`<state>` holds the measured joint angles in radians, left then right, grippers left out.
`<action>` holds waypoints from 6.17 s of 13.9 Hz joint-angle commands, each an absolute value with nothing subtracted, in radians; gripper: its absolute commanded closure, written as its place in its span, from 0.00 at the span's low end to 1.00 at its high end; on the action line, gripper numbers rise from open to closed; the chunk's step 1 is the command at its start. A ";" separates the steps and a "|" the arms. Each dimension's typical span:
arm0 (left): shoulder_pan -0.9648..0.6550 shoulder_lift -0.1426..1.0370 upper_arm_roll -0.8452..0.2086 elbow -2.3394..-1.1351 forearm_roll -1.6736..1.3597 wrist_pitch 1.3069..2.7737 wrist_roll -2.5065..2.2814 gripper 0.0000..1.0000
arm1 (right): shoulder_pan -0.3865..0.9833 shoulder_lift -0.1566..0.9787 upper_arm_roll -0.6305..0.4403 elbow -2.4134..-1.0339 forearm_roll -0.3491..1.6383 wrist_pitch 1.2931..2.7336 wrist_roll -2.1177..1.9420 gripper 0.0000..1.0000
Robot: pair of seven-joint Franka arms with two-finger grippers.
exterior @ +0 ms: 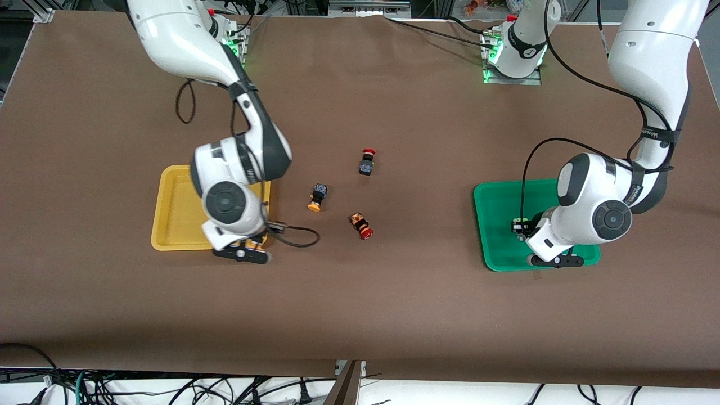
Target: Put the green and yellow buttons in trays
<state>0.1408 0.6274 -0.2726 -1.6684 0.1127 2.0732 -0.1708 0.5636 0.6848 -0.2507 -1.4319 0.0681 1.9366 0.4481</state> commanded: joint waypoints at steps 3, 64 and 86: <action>0.175 0.623 -0.285 -1.750 0.138 2.158 -0.158 0.73 | 0.572 0.500 -0.261 -2.018 0.038 2.445 0.379 0.58; 0.003 0.212 -0.025 -1.417 -0.060 1.509 -0.114 0.00 | 0.181 -0.031 -0.012 -1.689 -0.026 1.637 0.038 0.00; -0.006 0.218 -0.032 -1.402 -0.058 1.508 -0.115 0.00 | 0.221 0.021 -0.021 -1.663 -0.049 1.749 0.081 0.00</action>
<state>-0.0059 0.2039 -0.0323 -1.4353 -0.0380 1.5314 -0.1330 0.2234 0.0300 -0.0234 -1.6751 -0.0371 1.7708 0.0723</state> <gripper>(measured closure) 0.000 0.000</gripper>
